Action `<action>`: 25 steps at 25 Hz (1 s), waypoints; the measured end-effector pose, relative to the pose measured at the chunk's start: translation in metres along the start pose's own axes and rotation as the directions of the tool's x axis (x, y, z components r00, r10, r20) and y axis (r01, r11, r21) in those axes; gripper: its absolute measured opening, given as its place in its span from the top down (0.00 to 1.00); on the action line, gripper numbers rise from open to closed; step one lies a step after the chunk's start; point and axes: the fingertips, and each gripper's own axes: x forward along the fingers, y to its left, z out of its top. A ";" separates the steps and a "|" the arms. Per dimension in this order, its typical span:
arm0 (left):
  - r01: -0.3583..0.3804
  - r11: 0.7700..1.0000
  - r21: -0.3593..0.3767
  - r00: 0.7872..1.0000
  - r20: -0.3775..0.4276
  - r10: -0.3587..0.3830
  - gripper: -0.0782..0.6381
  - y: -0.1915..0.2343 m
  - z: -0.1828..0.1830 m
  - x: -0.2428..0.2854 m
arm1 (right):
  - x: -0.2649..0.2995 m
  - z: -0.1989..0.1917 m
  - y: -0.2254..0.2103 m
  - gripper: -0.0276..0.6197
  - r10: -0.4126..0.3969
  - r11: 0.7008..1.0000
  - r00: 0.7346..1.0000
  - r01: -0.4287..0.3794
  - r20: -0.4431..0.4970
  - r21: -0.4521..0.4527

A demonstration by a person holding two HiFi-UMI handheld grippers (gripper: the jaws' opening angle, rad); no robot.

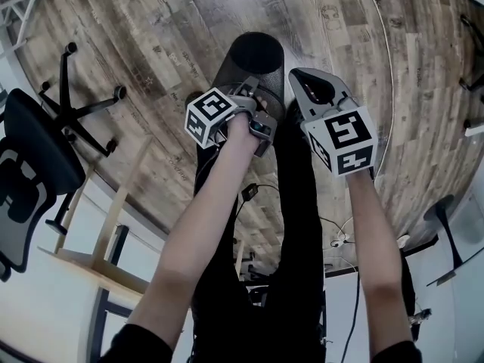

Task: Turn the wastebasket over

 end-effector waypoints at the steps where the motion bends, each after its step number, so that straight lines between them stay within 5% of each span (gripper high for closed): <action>1: 0.005 1.000 0.009 1.000 -0.006 -0.005 0.82 0.000 -0.001 -0.002 | 0.000 -0.001 0.001 0.91 0.000 1.000 1.000 0.000 -0.001 0.000; 16: 0.157 0.985 0.070 0.988 -0.005 -0.157 0.84 -0.028 0.013 0.006 | 0.010 -0.003 -0.005 0.91 -0.012 0.999 1.000 0.011 -0.026 -0.035; 25: 0.129 0.989 0.076 0.992 -0.007 -0.129 0.84 0.005 0.020 -0.011 | 0.034 -0.007 -0.008 0.91 0.008 0.998 0.997 -0.013 -0.080 -0.067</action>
